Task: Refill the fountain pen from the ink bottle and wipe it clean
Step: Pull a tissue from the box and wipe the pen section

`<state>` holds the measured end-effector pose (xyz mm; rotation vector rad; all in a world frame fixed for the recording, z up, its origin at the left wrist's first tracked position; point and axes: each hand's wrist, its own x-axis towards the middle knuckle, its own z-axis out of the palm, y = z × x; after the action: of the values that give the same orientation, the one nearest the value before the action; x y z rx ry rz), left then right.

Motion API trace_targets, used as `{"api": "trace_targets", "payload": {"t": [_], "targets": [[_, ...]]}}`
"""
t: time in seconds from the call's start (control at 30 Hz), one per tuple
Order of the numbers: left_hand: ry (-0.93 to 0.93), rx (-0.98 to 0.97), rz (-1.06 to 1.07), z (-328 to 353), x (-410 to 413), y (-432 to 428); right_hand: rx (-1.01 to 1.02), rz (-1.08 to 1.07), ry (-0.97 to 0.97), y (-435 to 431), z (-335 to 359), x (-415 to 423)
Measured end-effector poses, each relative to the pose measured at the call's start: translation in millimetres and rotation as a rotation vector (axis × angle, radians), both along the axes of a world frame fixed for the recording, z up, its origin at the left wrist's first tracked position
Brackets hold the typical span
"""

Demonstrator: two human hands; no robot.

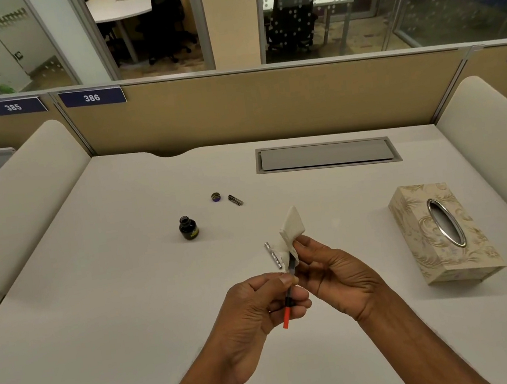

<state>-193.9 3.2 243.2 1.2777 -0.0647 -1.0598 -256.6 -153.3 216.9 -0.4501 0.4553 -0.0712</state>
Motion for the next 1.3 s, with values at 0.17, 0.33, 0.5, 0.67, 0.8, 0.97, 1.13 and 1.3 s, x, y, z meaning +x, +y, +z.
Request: {"api": "trace_targets", "payload": {"t": [0.17,0.33,0.5,0.67,0.8,0.97,1.13,1.3], "targets": [[0.034,-0.014,0.002,2.7,0.6,-1.4,-0.02,0.031,0.014,-5.3,-0.4,0.6],[0.095,-0.031,0.008,4.2,-0.2,-2.4,0.0,0.004,0.024,-10.5,-6.5,2.2],[0.096,-0.037,-0.003,5.0,-0.3,-3.6,0.006,-0.064,0.067,-13.1,-10.6,4.4],[0.065,-0.028,-0.017,5.1,-1.4,-4.2,-0.059,-0.013,0.036,-13.3,-6.1,0.2],[0.051,-0.018,-0.013,4.6,-1.1,-4.3,-0.186,0.033,0.078,-12.8,1.6,-2.7],[0.05,-0.019,-0.022,4.4,-1.7,-4.6,-0.225,-0.04,0.153,-14.0,9.4,-1.6],[0.029,-0.015,-0.028,5.8,-1.9,-5.9,-0.223,-0.089,0.145,-12.1,10.0,-1.1],[0.016,-0.007,-0.029,5.8,-1.5,-5.6,-0.235,-0.134,0.144,-8.4,8.7,-1.4]]}}
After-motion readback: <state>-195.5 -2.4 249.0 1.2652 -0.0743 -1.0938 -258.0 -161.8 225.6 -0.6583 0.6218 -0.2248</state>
